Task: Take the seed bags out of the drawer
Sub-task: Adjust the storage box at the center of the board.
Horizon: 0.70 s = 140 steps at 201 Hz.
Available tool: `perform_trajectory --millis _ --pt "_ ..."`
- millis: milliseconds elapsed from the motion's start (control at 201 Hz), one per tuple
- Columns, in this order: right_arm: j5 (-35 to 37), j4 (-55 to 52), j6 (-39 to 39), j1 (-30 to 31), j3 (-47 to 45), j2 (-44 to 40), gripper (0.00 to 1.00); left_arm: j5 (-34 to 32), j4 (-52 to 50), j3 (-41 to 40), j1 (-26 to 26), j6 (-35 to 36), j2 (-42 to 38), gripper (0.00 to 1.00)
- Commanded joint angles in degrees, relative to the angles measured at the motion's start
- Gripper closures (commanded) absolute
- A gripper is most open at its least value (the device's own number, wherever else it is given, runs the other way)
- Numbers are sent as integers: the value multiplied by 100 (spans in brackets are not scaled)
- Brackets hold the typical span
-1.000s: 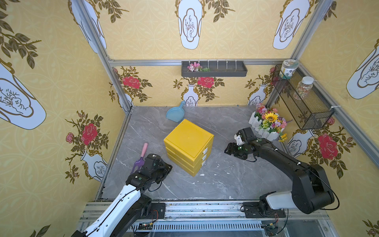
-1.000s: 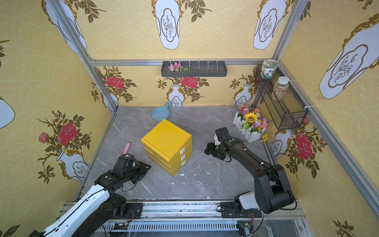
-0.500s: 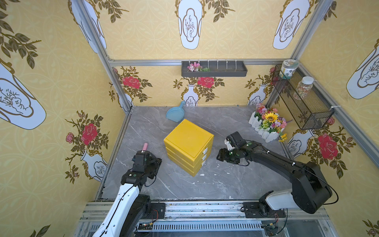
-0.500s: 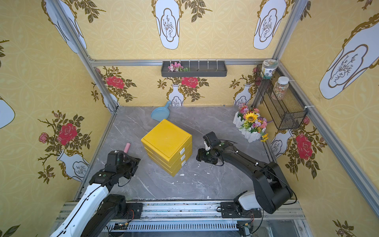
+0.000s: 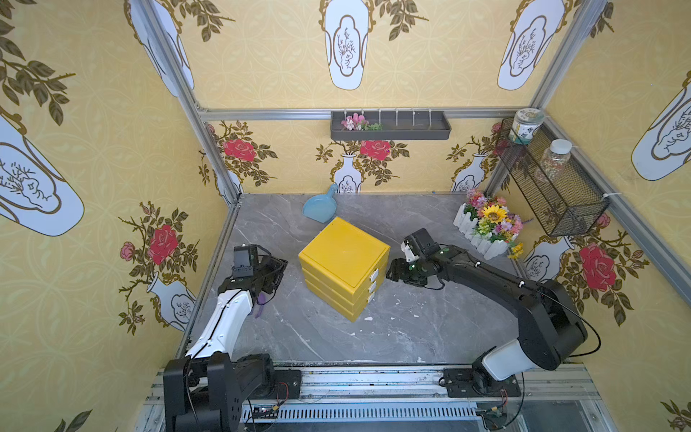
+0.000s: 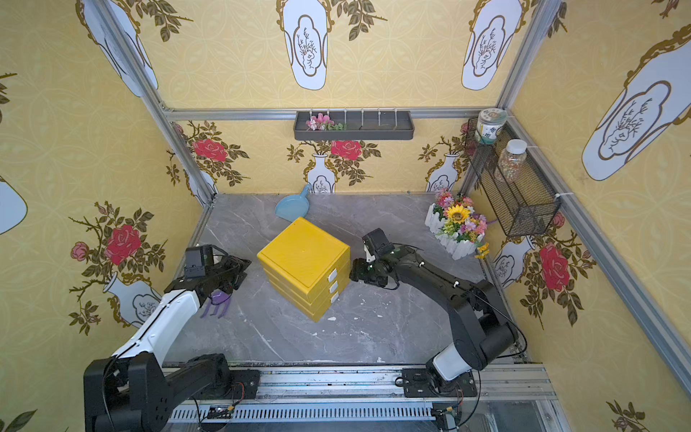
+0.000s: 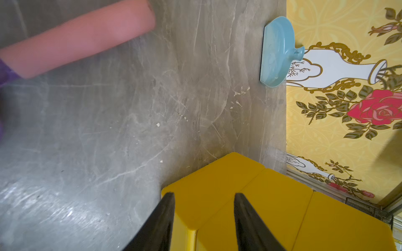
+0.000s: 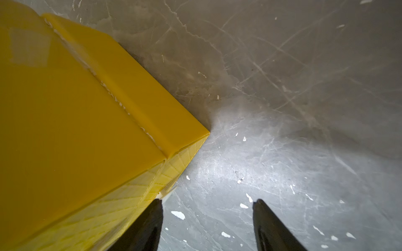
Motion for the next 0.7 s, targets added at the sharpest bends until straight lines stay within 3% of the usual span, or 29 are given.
perform_trajectory --millis 0,693 --pt "-70 30 -109 3 135 99 31 291 333 36 13 221 206 50" --pt "-342 -8 -321 -309 1408 1276 31 794 604 -245 -116 338 491 51"
